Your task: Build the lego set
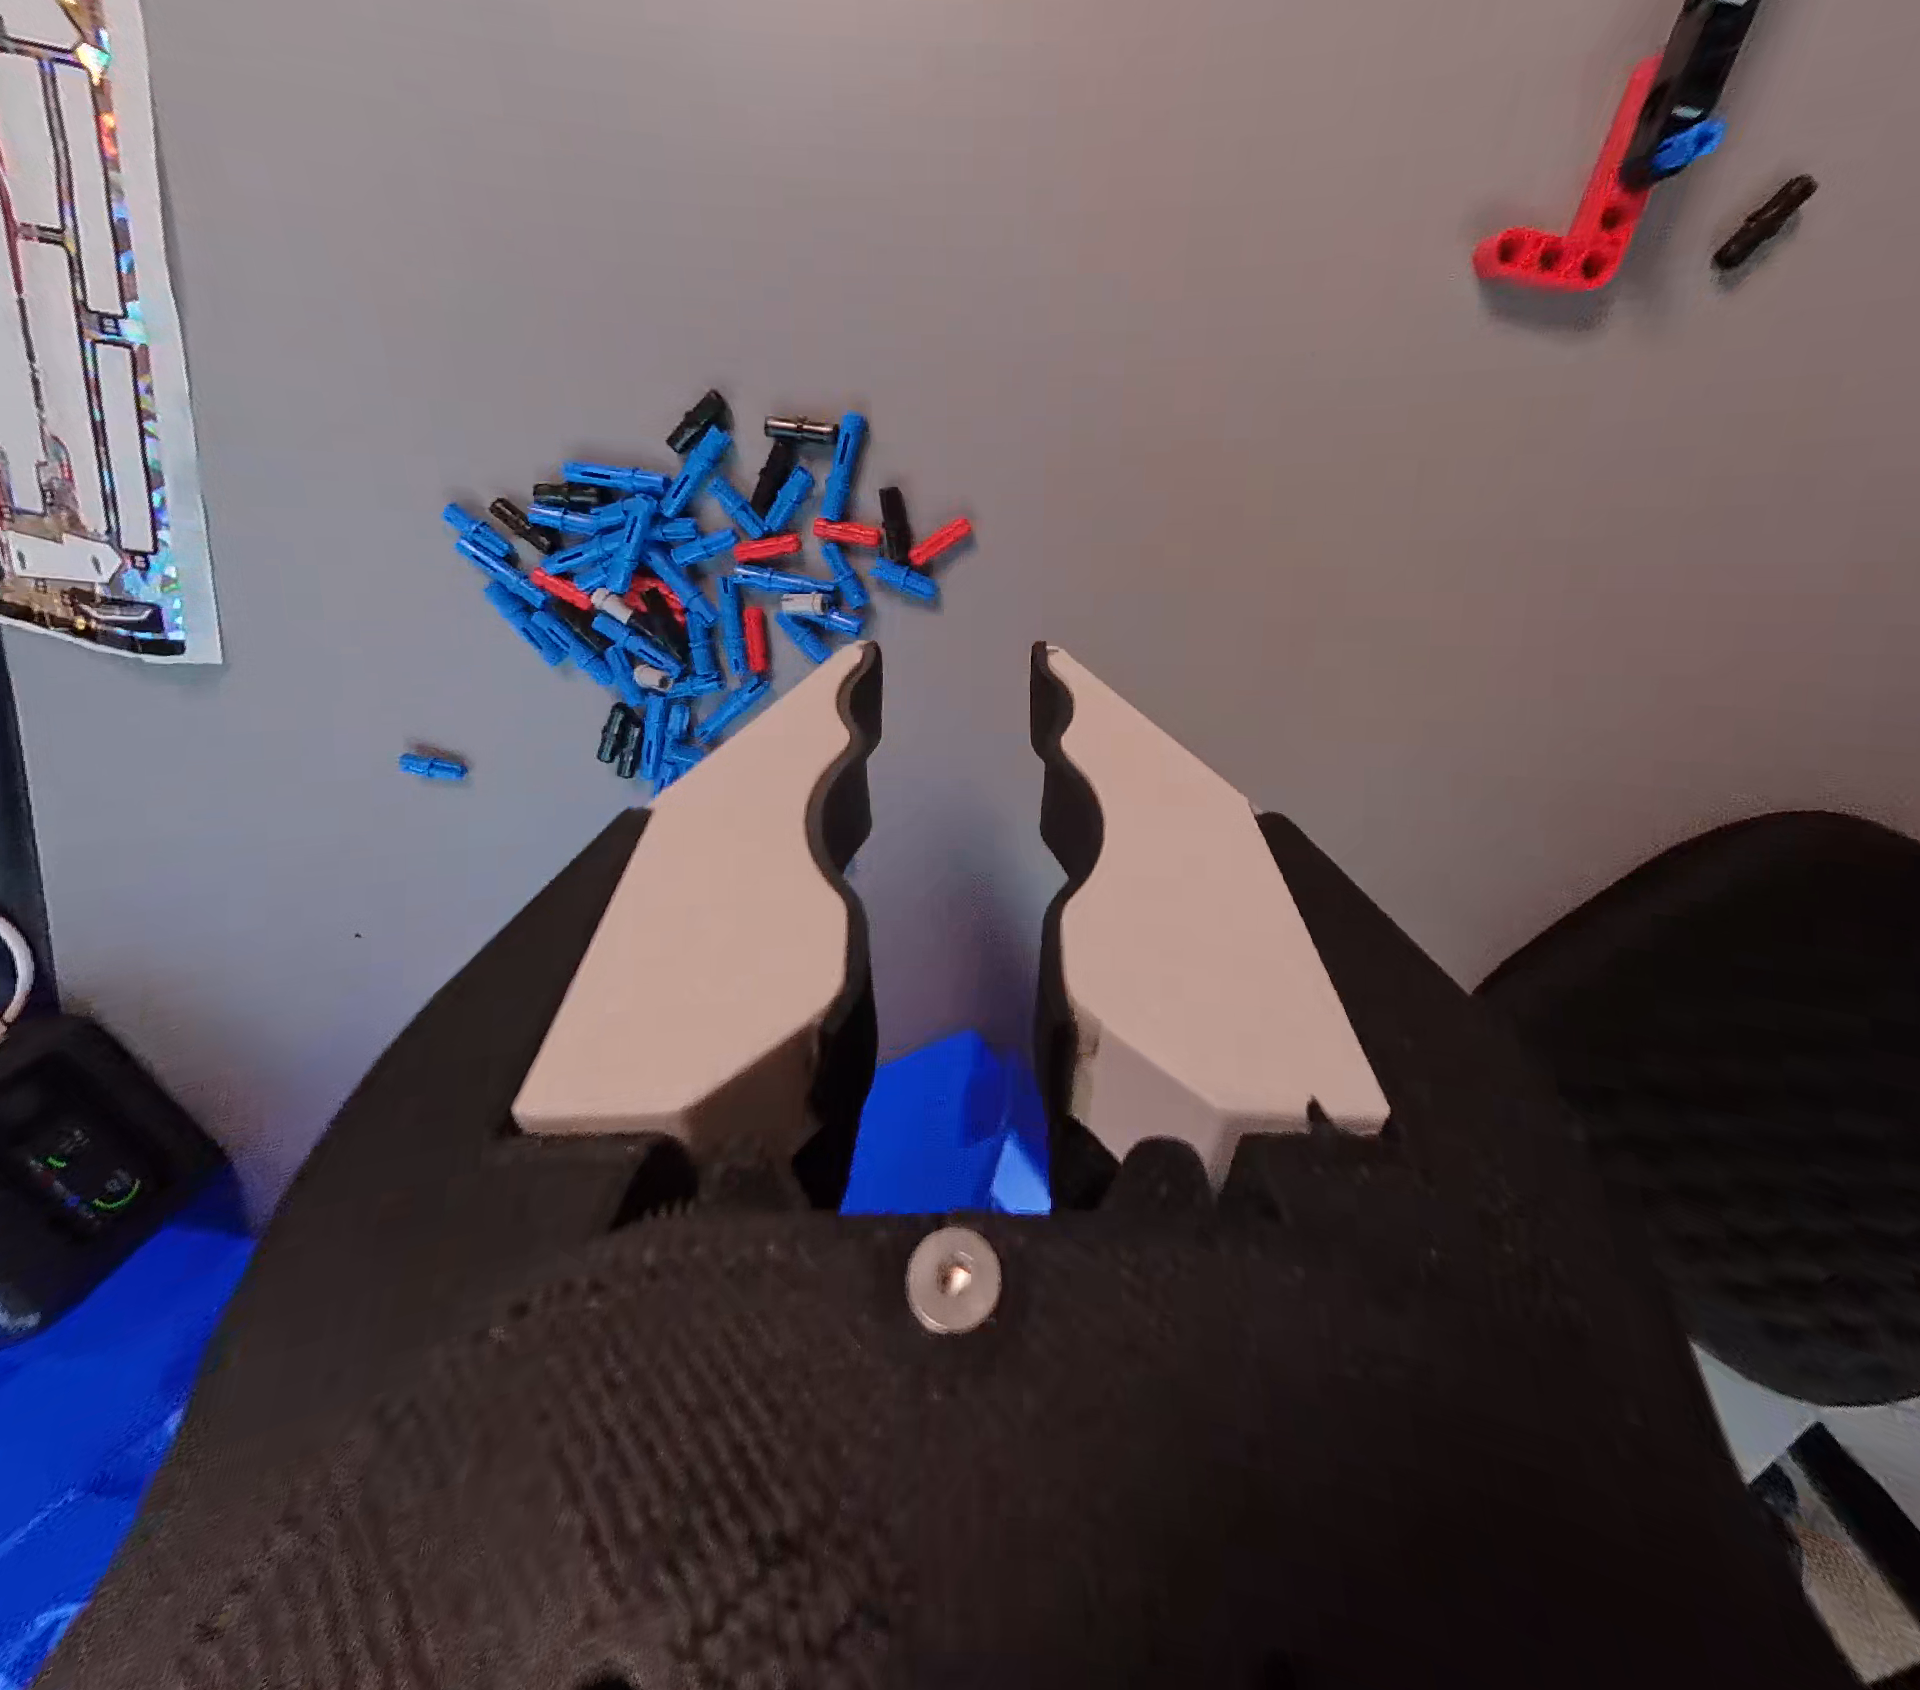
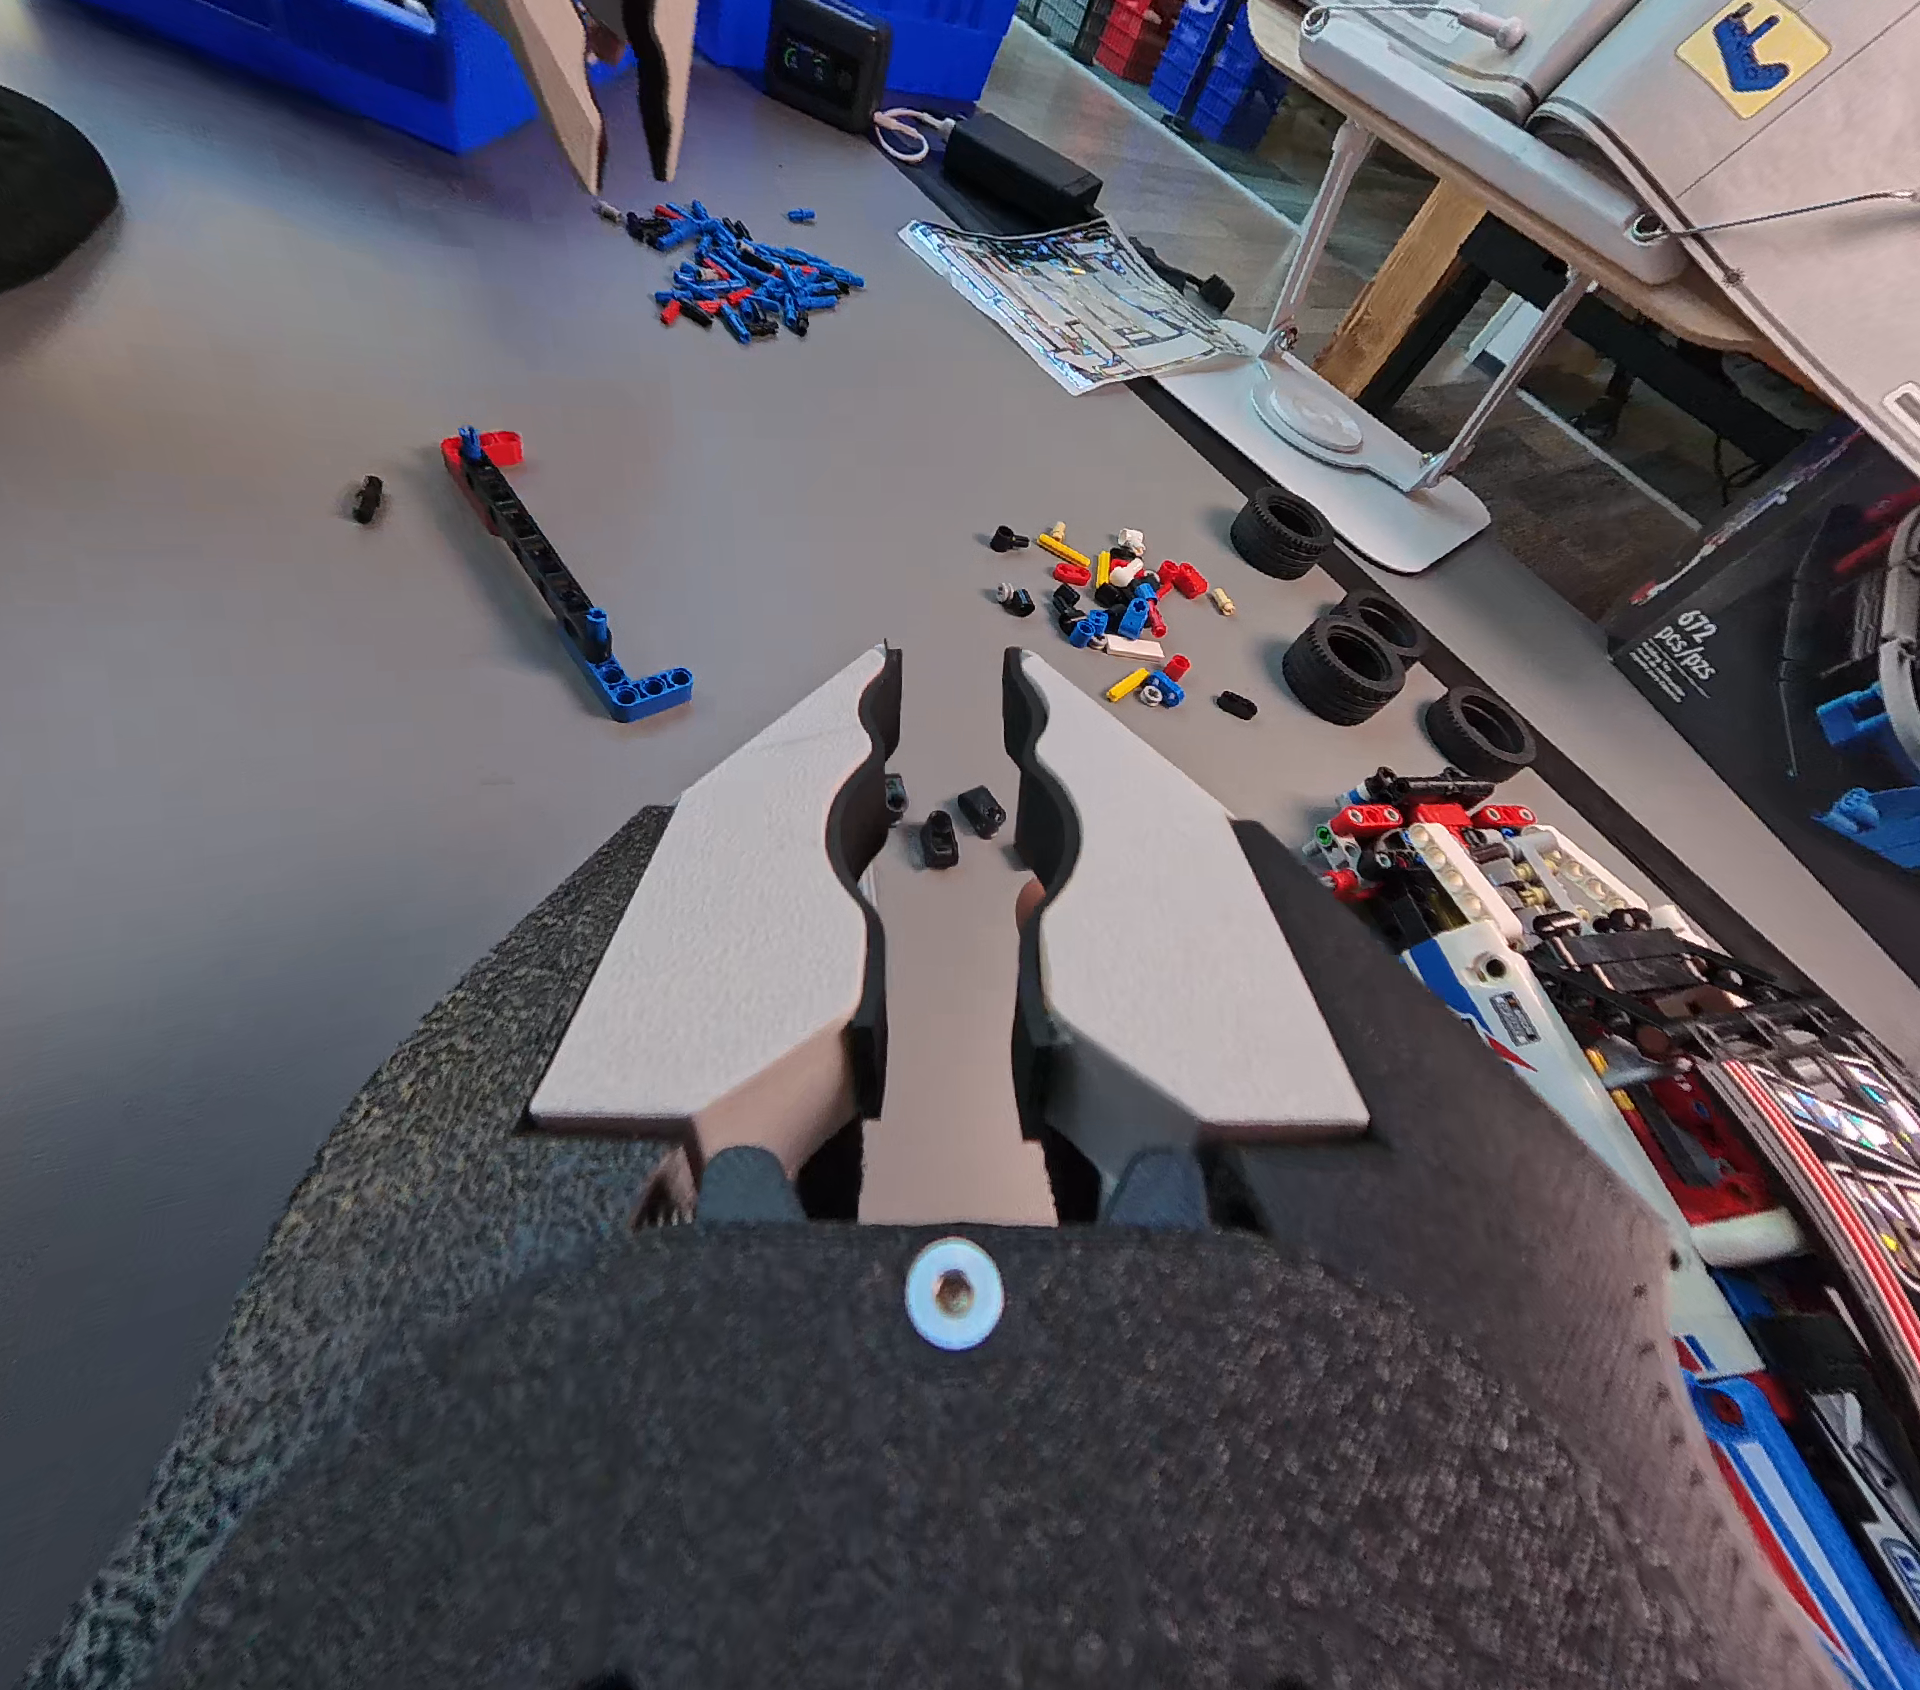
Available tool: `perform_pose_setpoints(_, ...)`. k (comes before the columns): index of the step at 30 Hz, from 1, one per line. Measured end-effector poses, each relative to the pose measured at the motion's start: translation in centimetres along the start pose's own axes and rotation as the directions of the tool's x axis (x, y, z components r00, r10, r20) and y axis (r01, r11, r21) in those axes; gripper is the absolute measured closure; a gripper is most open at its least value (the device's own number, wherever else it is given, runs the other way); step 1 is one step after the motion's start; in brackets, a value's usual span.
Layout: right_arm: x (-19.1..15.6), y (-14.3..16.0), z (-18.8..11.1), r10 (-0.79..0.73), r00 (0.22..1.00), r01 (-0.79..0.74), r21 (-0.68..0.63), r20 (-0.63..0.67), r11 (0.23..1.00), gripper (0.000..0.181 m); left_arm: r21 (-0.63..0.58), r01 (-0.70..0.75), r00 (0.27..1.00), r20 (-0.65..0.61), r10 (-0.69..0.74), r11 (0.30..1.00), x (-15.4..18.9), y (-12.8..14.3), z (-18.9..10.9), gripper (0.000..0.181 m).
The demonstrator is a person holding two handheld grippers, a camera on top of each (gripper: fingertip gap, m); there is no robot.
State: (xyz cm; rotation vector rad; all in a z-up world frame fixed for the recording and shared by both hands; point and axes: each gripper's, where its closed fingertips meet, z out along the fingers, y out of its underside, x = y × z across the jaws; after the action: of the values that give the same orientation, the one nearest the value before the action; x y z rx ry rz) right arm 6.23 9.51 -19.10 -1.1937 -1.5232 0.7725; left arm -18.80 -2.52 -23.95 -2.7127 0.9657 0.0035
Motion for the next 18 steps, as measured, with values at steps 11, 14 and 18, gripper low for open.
perform_pose_setpoints(11, -3.4, -0.9, -0.7, 0.116, 0.961, -0.120, 0.000, 0.251, 0.993, 0.120, -0.089, 0.036, 0.996, -0.073, -0.043, 0.995, -1.1, -1.1, 3.8, 0.170)
perform_pose_setpoints(14, -3.4, -0.8, -0.7, 0.116, 0.961, -0.118, -0.008, 0.253, 0.993, 0.119, -0.099, 0.037, 0.997, -0.059, -0.043, 0.994, -1.4, -1.2, 4.2, 0.171)
perform_pose_setpoints(18, -3.4, -0.7, -0.7, 0.108, 0.963, -0.108, -0.013, 0.246, 0.994, 0.120, -0.105, 0.026, 0.997, -0.068, -0.034, 0.994, -1.3, -1.4, 4.6, 0.173)
